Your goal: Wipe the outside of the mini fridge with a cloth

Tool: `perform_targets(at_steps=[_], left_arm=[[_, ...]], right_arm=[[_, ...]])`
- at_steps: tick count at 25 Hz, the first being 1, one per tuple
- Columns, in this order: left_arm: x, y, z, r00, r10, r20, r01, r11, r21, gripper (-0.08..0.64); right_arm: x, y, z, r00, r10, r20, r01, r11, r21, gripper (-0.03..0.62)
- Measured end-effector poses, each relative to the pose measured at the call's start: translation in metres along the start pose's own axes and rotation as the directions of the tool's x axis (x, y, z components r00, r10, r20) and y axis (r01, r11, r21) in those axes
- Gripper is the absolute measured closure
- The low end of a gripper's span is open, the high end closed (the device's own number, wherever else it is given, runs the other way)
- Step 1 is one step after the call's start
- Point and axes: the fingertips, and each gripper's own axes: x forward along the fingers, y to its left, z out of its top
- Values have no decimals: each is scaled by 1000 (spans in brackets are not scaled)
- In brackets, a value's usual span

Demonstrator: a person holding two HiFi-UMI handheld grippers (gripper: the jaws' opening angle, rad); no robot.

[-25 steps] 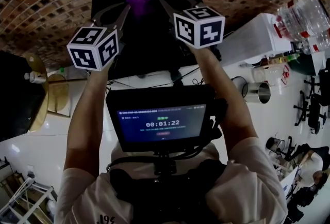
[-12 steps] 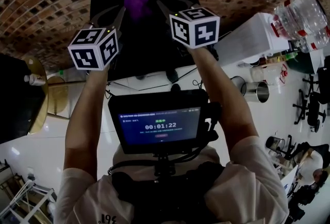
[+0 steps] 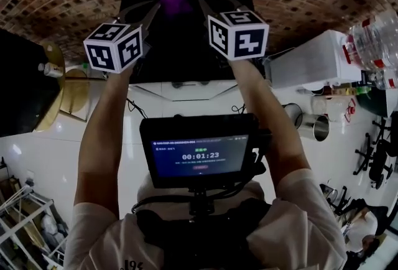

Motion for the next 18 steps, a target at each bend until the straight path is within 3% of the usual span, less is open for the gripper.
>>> perform_targets(at_steps=[7,13,18], left_arm=[[-2,6,1,998,43,55,-43,999,5,552],[-12,2,0,998,-24,60,23,1000,20,552],[-42,-4,13,993,-38,116,40,999,-13,552]], right_arm=[[3,-2,-6,1000,-6,0,6,1000,-3,531],[1,-1,-5,999,-53,3,53,999,6,529],[-25,-4,-6,995,-98,5,98,995,-12,529]])
